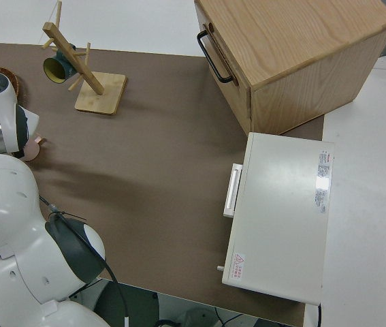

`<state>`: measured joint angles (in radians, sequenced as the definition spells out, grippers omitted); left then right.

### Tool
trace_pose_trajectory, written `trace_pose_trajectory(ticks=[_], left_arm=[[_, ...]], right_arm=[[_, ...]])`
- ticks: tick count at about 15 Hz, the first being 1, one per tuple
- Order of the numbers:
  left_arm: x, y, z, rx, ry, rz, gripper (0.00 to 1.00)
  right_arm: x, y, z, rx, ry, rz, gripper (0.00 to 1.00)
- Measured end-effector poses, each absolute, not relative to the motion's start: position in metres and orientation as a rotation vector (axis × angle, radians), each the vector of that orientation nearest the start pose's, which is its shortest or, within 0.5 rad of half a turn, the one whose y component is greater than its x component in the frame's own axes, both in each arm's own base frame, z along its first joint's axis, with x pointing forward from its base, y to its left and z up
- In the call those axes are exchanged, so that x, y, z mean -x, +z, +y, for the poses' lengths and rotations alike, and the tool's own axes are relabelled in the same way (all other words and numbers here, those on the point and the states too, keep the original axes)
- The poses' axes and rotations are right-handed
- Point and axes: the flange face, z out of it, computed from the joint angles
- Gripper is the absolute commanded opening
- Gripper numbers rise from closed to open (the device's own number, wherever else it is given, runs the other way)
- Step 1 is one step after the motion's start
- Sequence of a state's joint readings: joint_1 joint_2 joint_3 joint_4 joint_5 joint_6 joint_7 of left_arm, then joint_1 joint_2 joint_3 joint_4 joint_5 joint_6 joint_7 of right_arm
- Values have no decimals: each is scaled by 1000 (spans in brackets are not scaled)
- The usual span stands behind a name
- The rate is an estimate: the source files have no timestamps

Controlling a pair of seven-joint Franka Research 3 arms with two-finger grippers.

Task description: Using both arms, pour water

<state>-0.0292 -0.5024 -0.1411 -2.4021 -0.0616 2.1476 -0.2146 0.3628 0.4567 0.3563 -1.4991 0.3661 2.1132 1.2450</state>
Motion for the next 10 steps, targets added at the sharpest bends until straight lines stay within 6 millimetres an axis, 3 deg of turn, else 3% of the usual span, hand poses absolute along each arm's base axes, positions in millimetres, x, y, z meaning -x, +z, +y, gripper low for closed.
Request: trace_pose_trajectory(ticks=[2, 5, 10], left_arm=[[-410, 512, -93, 3153, -358, -96, 127], [-401, 493, -107, 3162, -295, -51, 127], [-389, 470, -133, 3171, -220, 30, 127]], right_arm=[[-553, 483, 396, 2585, 395, 920, 992], [-562, 533, 304, 2741, 323, 730, 992], [-568, 549, 227, 2960, 175, 466, 992]])
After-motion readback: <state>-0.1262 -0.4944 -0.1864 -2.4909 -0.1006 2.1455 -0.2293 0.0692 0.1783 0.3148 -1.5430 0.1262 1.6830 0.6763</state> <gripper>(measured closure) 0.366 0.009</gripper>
